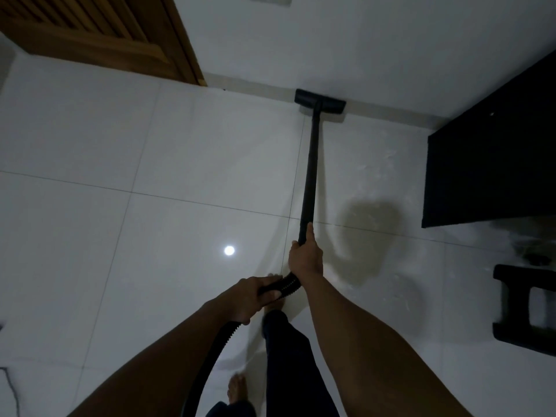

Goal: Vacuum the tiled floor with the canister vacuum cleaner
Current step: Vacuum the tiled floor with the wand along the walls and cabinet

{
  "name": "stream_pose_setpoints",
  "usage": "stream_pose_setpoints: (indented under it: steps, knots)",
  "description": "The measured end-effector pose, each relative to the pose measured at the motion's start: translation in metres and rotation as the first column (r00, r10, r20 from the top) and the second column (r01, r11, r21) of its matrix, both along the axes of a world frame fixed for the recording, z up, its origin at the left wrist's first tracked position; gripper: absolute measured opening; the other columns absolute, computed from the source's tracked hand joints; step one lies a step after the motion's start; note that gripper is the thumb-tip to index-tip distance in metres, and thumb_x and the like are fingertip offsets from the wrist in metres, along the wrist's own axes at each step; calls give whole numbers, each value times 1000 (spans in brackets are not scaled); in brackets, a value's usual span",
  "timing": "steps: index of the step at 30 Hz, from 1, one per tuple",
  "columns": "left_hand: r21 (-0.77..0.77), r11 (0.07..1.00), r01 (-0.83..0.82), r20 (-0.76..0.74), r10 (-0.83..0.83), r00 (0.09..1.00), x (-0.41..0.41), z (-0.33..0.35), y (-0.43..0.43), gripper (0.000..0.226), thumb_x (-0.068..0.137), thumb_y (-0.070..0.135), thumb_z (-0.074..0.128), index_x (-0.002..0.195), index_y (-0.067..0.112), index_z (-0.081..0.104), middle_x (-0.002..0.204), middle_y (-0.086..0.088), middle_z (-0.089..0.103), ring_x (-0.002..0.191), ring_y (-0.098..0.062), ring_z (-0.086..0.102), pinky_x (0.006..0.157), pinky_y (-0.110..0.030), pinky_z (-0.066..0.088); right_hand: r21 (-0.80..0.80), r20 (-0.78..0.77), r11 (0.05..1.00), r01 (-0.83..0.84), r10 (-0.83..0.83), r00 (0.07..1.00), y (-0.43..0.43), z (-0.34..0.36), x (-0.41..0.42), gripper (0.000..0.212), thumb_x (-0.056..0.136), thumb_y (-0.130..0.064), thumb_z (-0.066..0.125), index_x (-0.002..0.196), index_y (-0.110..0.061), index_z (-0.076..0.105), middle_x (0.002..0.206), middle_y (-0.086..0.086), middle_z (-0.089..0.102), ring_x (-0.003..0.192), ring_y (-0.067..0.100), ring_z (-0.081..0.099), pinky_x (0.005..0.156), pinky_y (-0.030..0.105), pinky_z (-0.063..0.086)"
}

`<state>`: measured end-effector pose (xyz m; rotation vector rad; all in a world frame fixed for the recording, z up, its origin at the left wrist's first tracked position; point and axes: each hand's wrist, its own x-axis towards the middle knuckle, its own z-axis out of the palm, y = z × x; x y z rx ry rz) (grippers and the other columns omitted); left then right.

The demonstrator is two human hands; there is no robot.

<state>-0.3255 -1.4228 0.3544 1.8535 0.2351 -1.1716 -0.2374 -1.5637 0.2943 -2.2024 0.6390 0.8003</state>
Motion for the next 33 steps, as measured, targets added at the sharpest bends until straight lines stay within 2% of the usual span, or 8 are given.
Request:
stream_pose_setpoints:
  steps: [6,14,16,23,25,27,30,33]
  knots:
    - [6,999,50,48,-51,998,-105,27,-6,49,101,46,49,148,38,42,81,-4,58,66,-14,58,51,-33,56,17,62,1000,10,-11,998,-12,35,-107,67,103,-23,47,158,-39,12,122,12,65,93,23,63,80,35,54]
    - [7,993,116,87,-116,989,-272,61,-39,50,103,43,46,151,34,36,108,-3,62,84,-13,58,49,-11,45,56,114,998,17,-24,993,-41,68,-279,67,103,-23,46,158,-37,10,121,12,64,87,18,60,81,35,55]
    - [18,985,169,67,-170,983,-309,70,-51,51,104,42,45,153,30,34,116,-5,63,98,-17,62,63,-7,43,66,98,997,25,-31,995,-54,72,-323,67,103,-24,46,158,-38,9,120,11,65,89,21,64,81,36,56]
    - [45,976,213,50,-215,975,-424,56,-102,56,102,49,43,154,33,31,142,-10,54,126,-28,53,99,-25,40,18,46,999,38,-39,998,-111,66,-445,66,103,-26,47,157,-39,11,119,11,65,94,24,65,82,40,57]
    - [87,963,255,58,-260,964,-459,24,-115,60,95,69,35,151,47,31,148,-14,46,138,-38,37,117,-48,27,6,29,999,50,-50,998,-130,63,-476,66,103,-27,47,158,-40,11,117,10,65,91,23,64,80,39,57]
    - [98,947,305,37,-309,950,-496,-20,-128,65,82,88,27,143,65,24,153,-32,26,142,-54,19,114,-66,20,3,11,998,58,-58,998,-152,60,-506,66,103,-27,46,157,-40,11,116,9,65,90,22,63,77,36,55]
    - [114,931,347,-7,-349,937,-537,-22,-159,63,81,90,30,140,70,24,152,-38,20,141,-53,23,115,-65,23,26,-4,998,61,-61,998,-187,58,-551,65,104,-27,45,157,-40,10,116,8,64,86,19,59,75,33,51]
    - [38,952,303,0,-303,953,-571,18,-198,57,96,66,41,149,51,29,151,-12,39,134,-28,42,117,-43,30,26,-14,997,72,-72,997,-217,60,-598,65,104,-26,45,158,-39,9,119,9,64,87,19,58,77,34,51]
